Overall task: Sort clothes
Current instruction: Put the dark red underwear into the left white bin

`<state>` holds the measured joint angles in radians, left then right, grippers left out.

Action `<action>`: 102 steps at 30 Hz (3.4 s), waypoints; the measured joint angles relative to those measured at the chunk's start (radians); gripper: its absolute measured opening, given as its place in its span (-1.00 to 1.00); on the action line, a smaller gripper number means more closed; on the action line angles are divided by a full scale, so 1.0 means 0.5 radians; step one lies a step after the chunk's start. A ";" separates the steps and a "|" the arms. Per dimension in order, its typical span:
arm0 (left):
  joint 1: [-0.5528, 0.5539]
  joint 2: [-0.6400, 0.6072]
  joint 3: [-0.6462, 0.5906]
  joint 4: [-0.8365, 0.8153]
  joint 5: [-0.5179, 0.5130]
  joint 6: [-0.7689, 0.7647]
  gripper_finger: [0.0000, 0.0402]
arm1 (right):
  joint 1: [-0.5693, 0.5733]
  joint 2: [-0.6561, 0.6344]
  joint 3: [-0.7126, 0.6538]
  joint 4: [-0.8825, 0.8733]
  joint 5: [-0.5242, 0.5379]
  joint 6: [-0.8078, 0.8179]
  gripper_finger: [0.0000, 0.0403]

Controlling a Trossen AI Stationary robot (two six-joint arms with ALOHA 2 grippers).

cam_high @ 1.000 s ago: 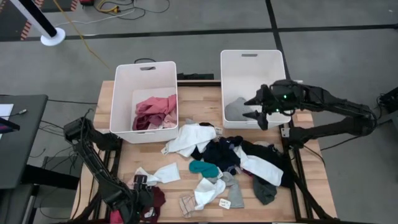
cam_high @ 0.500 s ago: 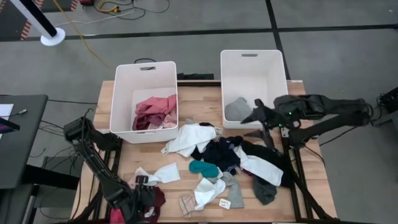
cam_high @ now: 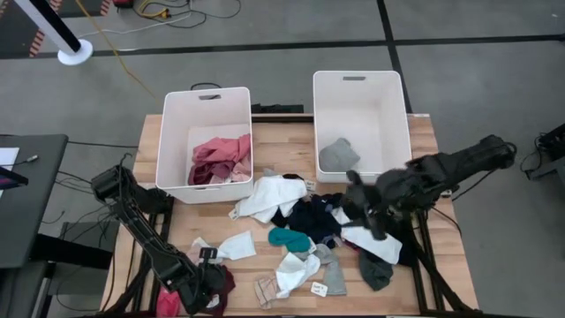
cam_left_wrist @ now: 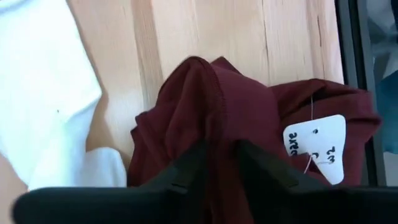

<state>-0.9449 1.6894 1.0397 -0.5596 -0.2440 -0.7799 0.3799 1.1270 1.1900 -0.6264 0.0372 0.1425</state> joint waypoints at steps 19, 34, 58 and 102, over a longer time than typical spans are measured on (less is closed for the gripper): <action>0.042 0.000 0.000 0.074 -0.130 0.253 -0.99 | 0.302 0.808 0.000 0.338 -0.008 0.045 0.28; 0.211 0.000 0.002 0.208 -0.239 0.608 -1.00 | 0.246 1.464 0.000 1.505 -0.089 -0.146 0.28; 0.468 -0.001 0.088 0.681 -0.371 1.330 -1.00 | 0.045 2.111 0.247 2.247 -0.074 -0.146 0.28; 0.225 -0.479 0.221 0.357 -0.725 1.263 -0.17 | 0.046 1.816 0.253 2.057 0.141 -0.454 -0.98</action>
<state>-0.8325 1.4497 1.1503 -0.3810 -0.6063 -0.1482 0.4030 2.0351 1.3163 0.4023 0.1078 -0.0845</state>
